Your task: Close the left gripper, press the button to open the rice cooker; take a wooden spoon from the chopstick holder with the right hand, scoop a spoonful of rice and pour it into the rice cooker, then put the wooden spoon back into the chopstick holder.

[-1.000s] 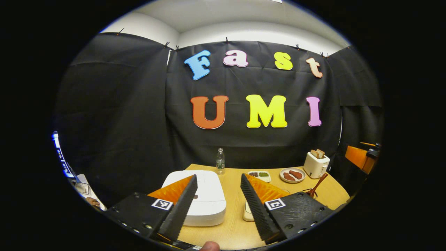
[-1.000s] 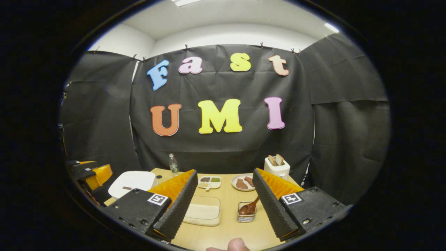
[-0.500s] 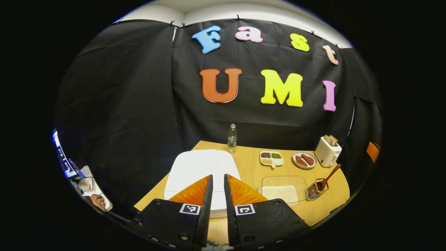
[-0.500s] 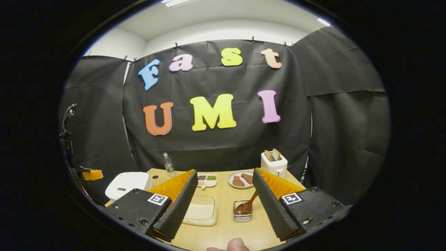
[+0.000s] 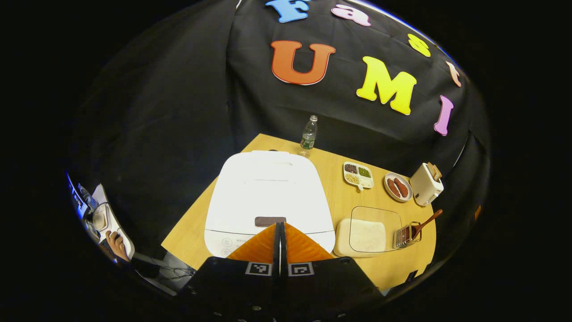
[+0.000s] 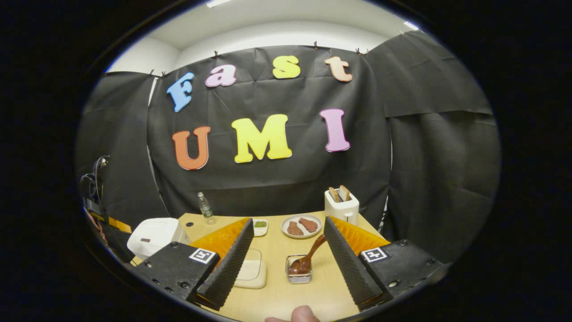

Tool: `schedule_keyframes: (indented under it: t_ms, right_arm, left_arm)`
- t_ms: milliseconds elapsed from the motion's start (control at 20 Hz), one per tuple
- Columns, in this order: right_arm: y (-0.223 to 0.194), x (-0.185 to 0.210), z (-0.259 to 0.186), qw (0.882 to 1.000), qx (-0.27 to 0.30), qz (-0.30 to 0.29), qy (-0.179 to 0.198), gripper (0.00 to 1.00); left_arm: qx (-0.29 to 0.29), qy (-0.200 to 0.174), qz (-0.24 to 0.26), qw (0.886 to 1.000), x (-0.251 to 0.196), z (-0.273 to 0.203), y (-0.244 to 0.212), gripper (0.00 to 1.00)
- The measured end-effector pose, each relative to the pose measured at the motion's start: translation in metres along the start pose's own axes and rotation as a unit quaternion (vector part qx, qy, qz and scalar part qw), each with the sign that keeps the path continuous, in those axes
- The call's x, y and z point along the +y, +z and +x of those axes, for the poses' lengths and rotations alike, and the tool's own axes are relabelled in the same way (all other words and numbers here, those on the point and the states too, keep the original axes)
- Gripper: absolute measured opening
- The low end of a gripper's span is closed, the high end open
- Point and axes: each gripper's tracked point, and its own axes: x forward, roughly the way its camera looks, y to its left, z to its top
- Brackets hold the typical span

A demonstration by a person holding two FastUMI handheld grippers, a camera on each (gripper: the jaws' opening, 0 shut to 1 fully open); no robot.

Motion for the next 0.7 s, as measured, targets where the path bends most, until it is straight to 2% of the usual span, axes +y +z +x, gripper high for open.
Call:
schedule_keyframes:
  t_ms: [250,700]
  right_arm:
    - [-0.008,-0.005,0.002,1.000,0.014,0.000,-0.007,0.99]
    - [-0.009,-0.006,0.003,1.000,0.020,-0.015,-0.016,0.99]
  left_arm:
    - [0.032,-0.019,0.006,0.999,0.005,0.023,0.008,0.00]
    - [0.073,-0.029,-0.056,0.995,0.019,0.064,-0.002,0.00]
